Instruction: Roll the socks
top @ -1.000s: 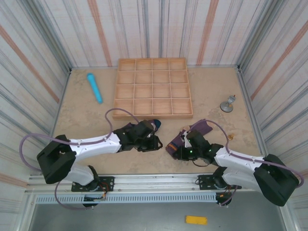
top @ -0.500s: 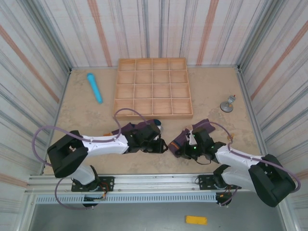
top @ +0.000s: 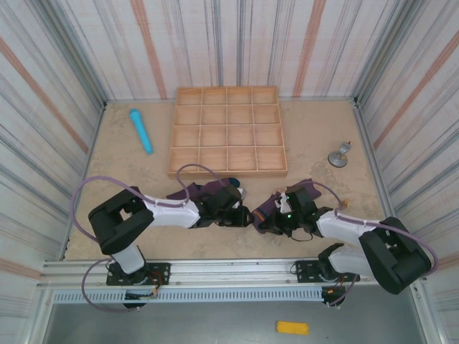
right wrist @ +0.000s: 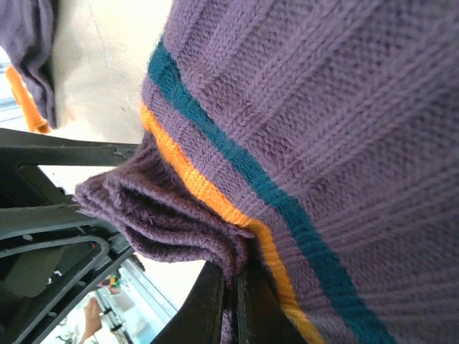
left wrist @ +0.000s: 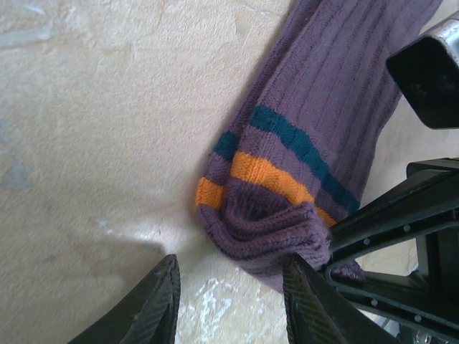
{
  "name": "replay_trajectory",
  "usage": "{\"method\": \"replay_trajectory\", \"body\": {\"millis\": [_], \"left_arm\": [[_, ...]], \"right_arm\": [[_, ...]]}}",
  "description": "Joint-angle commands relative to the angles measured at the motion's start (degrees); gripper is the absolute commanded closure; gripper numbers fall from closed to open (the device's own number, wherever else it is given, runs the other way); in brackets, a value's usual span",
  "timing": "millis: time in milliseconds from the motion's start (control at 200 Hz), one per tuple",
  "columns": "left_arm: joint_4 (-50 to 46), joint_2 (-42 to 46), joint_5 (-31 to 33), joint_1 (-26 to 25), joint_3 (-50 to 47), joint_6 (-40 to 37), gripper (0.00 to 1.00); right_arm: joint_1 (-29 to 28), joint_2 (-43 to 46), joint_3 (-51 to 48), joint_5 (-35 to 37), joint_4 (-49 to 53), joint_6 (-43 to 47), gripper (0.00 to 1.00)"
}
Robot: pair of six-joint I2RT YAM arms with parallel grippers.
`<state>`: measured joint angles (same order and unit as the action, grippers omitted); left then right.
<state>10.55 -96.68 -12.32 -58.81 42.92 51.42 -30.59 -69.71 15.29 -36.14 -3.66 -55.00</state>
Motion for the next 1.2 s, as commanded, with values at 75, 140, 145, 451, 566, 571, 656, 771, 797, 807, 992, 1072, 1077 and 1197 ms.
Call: {"method": "replay_trajectory", "body": {"millis": [75, 140, 145, 451, 566, 571, 656, 771, 797, 807, 992, 1072, 1077, 1197], "left_arm": [[2.98, -3.56, -1.13, 0.45, 0.75, 1.53, 0.59], [2.54, -3.88, -0.49, 0.45, 0.85, 1.84, 0.6], [2.46, -3.96, -0.37, 0.45, 0.85, 1.84, 0.6], [-2.89, -6.09, 1.51, 0.97, 1.65, 3.64, 0.69], [-6.82, -7.25, 2.62, 1.32, 2.91, 4.64, 0.7], [-7.01, -7.32, 2.64, 1.32, 3.02, 4.74, 0.7], [-10.17, -8.28, 2.83, 1.67, 4.66, 5.05, 0.72], [-14.02, -9.18, 3.36, 2.02, 6.71, 6.32, 0.8], [-14.35, -9.22, 3.12, 2.32, 6.83, 6.55, 0.83], [-14.44, -9.18, 3.03, 2.41, 6.89, 6.71, 0.85], [-20.85, -7.08, 3.97, 3.76, 8.24, 7.58, 1.0], [-24.04, -5.88, 4.38, 4.3, 8.98, 7.23, 1.0], [-24.24, -5.79, 4.39, 4.35, 9.0, 7.22, 1.0], [-29.54, -3.92, 6.2, 4.7, 9.59, 7.87, 1.0]], "right_arm": [[1.15, -2.74, 0.45, 0.97, 2.08, 0.42, 1.0], [1.35, -2.89, 0.69, 0.82, 1.99, 0.51, 1.0], [1.38, -2.89, 0.7, 0.81, 1.99, 0.51, 1.0], [2.9, -3.49, 0.36, -0.37, 0.3, 0.23, 1.0], [2.9, -2.95, -0.09, -1.09, -0.81, 0.07, 1.0], [2.9, -2.92, -0.09, -1.11, -0.81, 0.07, 1.0], [2.91, -1.93, -0.35, -1.38, -0.73, 0.33, 1.0], [2.94, 0.45, -0.31, -1.34, 0.72, 1.71, 0.96], [2.99, 0.98, -0.28, -1.27, 1.25, 2.11, 0.94], [2.99, 1.27, -0.15, -1.25, 1.39, 2.34, 0.93], [3.01, 4.56, 1.07, -0.69, 5.34, 5.96, 0.62], [2.99, 5.85, 2.35, -0.95, 7.43, 8.04, 0.54], [2.99, 5.92, 2.45, -0.95, 7.57, 8.14, 0.54], [2.27, 9.35, 5.1, -0.41, 11.06, 11.37, 0.44]]}}
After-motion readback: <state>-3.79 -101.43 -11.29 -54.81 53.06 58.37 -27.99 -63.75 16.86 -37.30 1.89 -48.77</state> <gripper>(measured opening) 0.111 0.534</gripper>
